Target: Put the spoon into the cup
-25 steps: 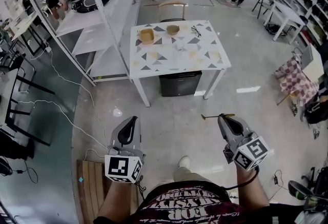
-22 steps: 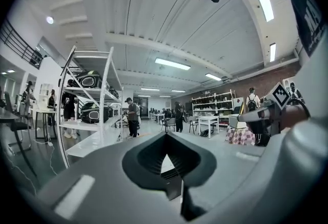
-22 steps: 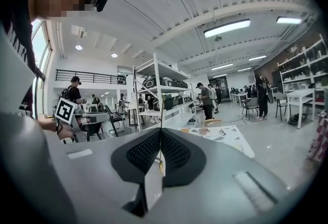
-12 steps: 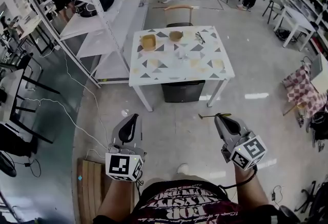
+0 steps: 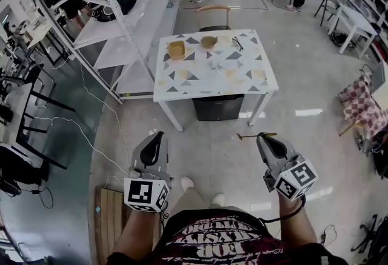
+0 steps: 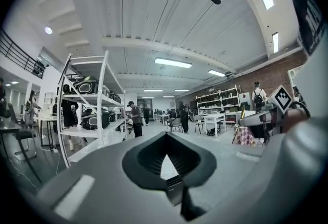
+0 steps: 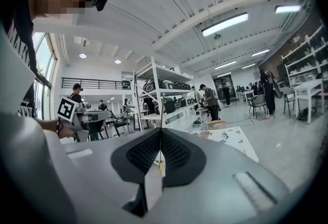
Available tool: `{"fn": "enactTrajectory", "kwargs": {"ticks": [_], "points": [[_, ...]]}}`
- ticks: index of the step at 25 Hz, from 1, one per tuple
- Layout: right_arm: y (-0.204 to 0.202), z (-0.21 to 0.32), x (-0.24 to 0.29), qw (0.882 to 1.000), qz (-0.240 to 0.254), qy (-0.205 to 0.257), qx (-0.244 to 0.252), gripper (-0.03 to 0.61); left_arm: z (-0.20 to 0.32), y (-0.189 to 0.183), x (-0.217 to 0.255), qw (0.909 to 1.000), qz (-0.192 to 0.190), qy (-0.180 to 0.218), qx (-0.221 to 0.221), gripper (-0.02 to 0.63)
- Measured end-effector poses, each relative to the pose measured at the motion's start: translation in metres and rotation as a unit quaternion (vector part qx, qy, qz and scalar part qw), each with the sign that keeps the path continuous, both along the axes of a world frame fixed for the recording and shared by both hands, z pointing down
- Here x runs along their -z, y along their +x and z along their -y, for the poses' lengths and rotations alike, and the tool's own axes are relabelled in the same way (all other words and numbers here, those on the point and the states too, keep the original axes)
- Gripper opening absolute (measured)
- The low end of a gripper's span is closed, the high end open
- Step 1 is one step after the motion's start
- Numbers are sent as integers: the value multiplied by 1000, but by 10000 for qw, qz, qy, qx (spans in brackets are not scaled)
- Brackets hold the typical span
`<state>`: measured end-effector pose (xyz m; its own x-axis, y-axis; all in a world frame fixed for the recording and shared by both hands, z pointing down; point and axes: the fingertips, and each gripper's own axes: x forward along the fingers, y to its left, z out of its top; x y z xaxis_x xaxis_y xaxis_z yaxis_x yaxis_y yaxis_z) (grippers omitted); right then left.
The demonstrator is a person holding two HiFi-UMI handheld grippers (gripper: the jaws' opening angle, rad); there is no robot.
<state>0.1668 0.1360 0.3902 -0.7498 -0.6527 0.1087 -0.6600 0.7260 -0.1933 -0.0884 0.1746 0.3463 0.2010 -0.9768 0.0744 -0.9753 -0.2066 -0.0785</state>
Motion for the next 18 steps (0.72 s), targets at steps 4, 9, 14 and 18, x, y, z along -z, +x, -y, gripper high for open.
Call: {"fn": "enactTrajectory", "kwargs": {"ticks": [4, 9, 14, 18], "points": [[8, -2, 0, 9999, 2, 22, -126, 34, -1, 4, 0, 9999, 110, 9, -86, 0], [10, 1, 0, 9997, -85, 46, -245, 34, 9, 0, -5, 9999, 26, 11, -152, 0], [3, 11, -2, 9994, -155, 20, -303, 34, 26, -2, -15, 9996, -31, -30, -281, 0], [-7, 25, -1, 9993, -166, 35, -319, 34, 41, -7, -16, 9994, -21, -26, -347, 0]]}}
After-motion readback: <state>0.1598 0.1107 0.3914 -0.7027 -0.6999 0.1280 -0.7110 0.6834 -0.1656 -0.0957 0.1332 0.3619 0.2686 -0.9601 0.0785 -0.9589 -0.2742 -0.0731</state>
